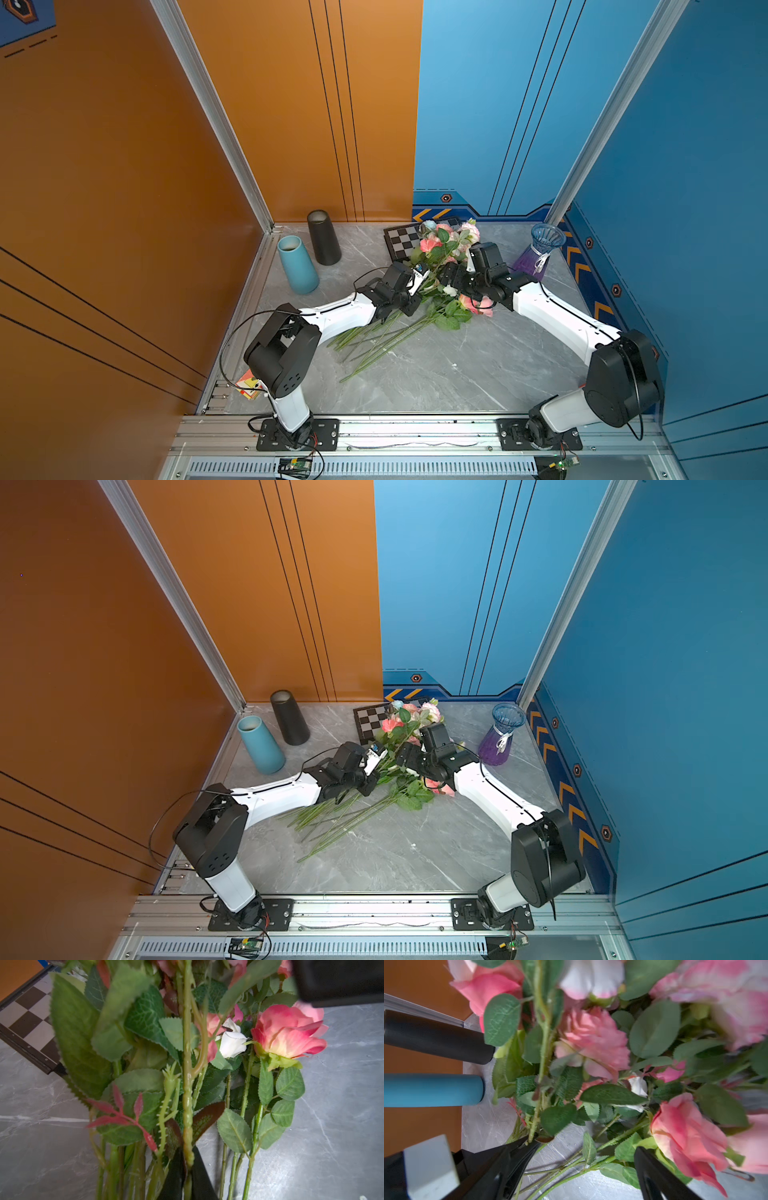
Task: Place the pink flowers into the vase
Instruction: Adjust the flower at the center of the board.
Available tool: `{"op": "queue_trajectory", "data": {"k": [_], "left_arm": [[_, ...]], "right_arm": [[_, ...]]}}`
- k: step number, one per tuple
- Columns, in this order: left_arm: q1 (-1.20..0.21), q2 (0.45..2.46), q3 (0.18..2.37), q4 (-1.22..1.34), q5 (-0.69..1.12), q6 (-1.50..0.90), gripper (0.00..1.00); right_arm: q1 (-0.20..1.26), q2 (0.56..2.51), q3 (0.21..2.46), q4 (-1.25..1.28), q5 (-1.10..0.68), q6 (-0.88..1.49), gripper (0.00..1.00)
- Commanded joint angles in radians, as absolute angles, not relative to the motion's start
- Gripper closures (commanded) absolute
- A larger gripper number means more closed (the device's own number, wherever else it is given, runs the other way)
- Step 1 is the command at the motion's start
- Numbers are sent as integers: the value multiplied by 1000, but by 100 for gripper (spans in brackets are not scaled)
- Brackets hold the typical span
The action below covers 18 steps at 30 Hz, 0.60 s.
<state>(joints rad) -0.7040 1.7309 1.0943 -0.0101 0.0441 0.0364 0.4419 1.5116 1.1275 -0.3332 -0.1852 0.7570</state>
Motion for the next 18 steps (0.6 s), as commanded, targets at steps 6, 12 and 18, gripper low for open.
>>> {"op": "queue_trajectory", "data": {"k": [6,12,18], "left_arm": [[-727,1710,1106,31,49,61,90],[-727,1707,1104,38,43,69,90],[-727,1694,1088,52,43,73,90]], "right_arm": [[478,1606,1211,-296,-192,790,21],[500,1656,1236,-290,-174,809,28],[512,1676,1241,-278,-155,823,39]]}}
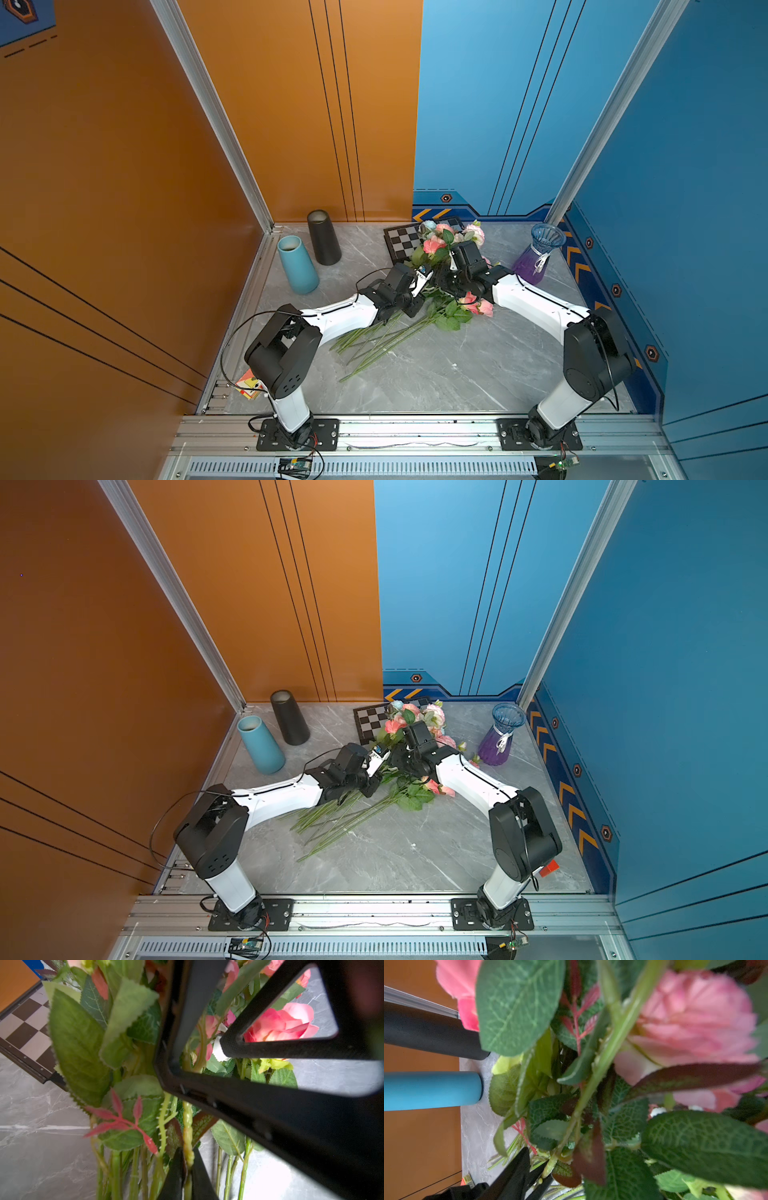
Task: Place the pink flowers into the vase
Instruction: Adjust the flower at the center of the board.
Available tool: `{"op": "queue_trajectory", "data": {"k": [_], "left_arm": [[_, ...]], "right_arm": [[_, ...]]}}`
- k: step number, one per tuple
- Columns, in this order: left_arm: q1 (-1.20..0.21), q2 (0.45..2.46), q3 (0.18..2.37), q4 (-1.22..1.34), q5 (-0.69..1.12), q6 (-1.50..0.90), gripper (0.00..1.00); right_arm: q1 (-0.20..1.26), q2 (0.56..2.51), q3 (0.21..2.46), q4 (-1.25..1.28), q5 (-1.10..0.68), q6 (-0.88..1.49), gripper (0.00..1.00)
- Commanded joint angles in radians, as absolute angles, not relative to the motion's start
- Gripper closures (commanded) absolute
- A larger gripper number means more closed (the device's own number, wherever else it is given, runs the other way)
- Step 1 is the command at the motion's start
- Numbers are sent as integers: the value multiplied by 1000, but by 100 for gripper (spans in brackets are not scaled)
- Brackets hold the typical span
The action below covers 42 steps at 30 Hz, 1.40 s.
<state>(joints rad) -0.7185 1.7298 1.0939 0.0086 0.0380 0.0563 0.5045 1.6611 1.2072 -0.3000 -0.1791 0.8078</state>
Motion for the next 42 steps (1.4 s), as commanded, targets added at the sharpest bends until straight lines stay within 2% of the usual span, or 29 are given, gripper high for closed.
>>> {"op": "queue_trajectory", "data": {"k": [1,12,21,30,35,38,42], "left_arm": [[-727,1692,1084,54,43,74,89],[-722,1678,1063,61,46,77,89],[-716,1666,1054,67,39,83,89],[-714,1669,1050,67,24,88,84],[-709,1646,1041,67,5,88,74],[-698,1621,1037,67,-2,83,63],[-686,1598,1037,67,-19,77,38]], "right_arm": [[514,1683,1242,-276,-150,825,40],[525,1725,1255,-252,-122,846,54],[534,1741,1267,-245,-111,858,73],[533,1744,1269,-245,-103,859,90],[529,1742,1272,-244,-102,860,91],[521,1730,1271,-246,-108,856,94],[500,1701,1276,-266,-113,842,94]]}}
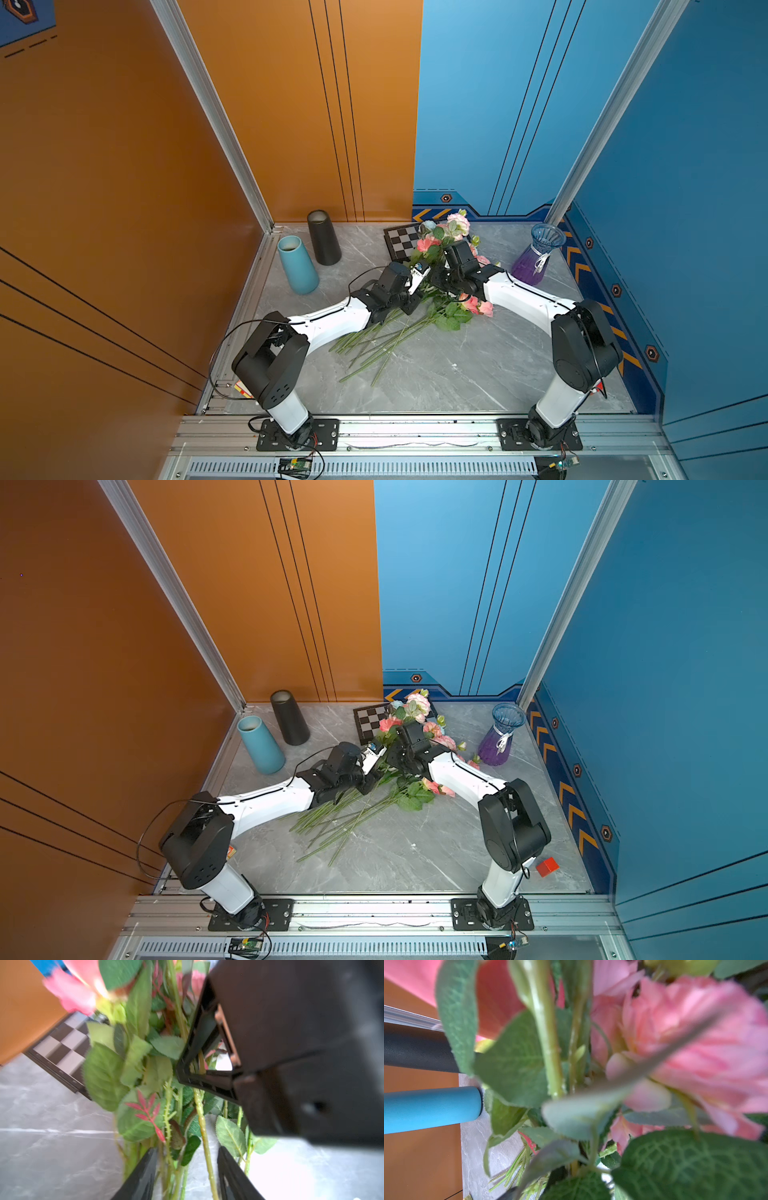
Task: Place the pink flowers into the vase
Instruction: Adjust the flower at the center of the board.
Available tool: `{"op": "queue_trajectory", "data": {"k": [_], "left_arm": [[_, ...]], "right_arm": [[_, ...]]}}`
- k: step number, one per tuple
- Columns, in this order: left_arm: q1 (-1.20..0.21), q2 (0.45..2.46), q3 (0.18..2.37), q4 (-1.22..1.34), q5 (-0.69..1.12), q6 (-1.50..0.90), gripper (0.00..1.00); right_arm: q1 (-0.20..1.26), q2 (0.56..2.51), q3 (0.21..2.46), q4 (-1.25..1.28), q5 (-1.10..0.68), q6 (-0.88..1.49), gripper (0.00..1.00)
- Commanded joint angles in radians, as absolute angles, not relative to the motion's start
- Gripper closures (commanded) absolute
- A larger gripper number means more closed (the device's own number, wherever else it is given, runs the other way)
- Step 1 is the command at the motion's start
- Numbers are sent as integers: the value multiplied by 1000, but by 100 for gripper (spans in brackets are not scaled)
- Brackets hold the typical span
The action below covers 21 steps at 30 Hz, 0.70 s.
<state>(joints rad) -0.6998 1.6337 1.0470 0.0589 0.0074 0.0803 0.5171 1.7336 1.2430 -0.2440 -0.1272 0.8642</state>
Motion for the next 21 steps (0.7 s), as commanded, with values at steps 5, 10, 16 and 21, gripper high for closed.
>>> {"op": "queue_trajectory", "data": {"k": [5,10,16,21], "left_arm": [[-675,1574,1037,67,-24,63,15],[-663,1529,1007,67,-27,60,1],[-646,1491,1018,49,-8,64,1],[-644,1462,1023,28,20,75,1]], "right_arm": [[478,1667,1307,-344,-105,793,94],[449,1625,1332,-408,-101,746,93],[393,1591,1394,-494,-109,697,93],[340,1557,1536,-633,-71,618,94]]}}
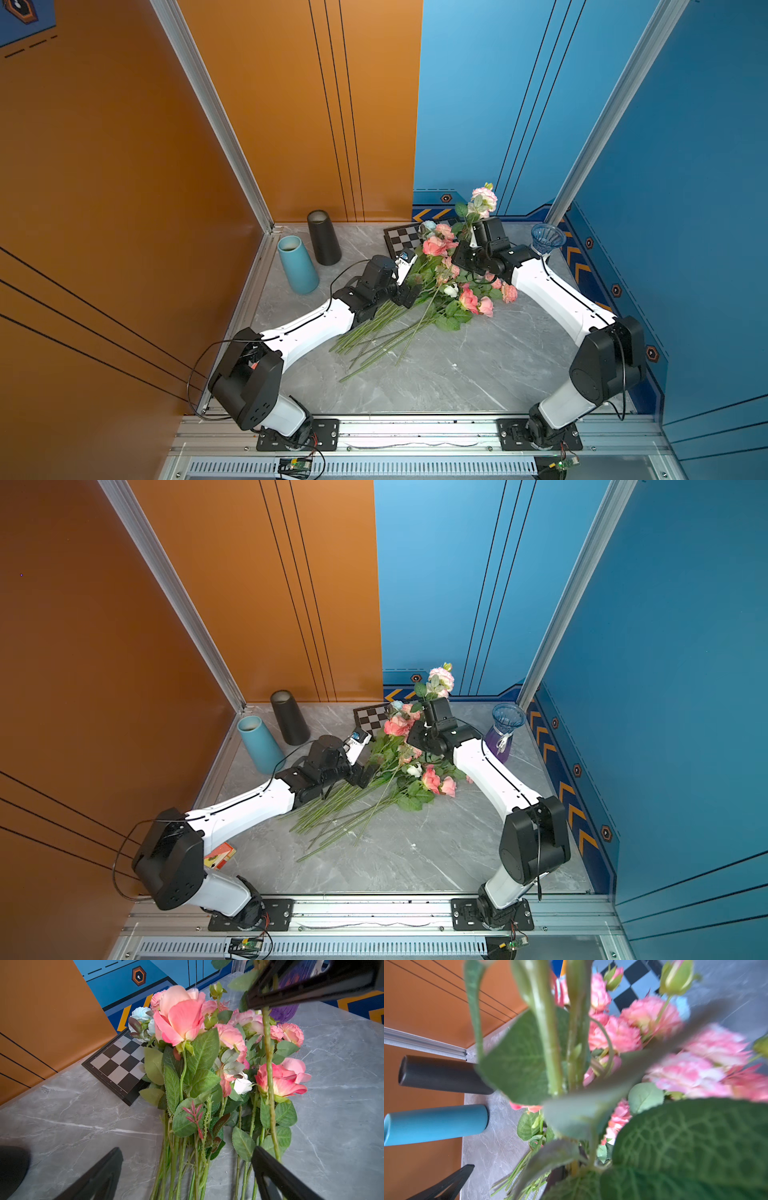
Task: Place the pink flowers into the vase
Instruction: Place the flower in the vase.
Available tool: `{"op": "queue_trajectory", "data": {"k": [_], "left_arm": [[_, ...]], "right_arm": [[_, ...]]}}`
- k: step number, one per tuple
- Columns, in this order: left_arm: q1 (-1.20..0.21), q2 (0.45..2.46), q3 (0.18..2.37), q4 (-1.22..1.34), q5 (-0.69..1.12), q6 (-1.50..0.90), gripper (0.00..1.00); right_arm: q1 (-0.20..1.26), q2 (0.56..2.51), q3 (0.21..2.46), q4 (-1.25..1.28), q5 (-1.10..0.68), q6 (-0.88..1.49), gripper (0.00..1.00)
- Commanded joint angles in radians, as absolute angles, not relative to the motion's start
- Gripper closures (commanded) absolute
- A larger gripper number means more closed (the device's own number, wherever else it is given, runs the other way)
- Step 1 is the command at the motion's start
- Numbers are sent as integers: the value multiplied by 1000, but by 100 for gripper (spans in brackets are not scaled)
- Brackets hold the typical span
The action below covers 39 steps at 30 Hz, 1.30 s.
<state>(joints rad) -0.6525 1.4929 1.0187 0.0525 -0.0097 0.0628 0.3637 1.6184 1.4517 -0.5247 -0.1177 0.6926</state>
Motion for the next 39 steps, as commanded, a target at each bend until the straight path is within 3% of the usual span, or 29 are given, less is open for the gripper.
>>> {"op": "queue_trajectory", "data": {"k": [1,9,15,27,39], "left_arm": [[-644,1457,1023,28,28,75,1],[-663,1414,1121,29,77,84,1],[-685,1392,1163,28,134,117,1],[-701,1397,1181,29,181,146,1],[-705,1415,1187,29,189,165,2]], "right_arm": [[325,1551,1578,-665,-56,601,94],[216,1519,1909,-831,130,445,96],[111,1538,2108,-840,159,413,99],[72,1691,2464,-776,433,146,100],[-22,1751,2528,-657,444,159,100]]}}
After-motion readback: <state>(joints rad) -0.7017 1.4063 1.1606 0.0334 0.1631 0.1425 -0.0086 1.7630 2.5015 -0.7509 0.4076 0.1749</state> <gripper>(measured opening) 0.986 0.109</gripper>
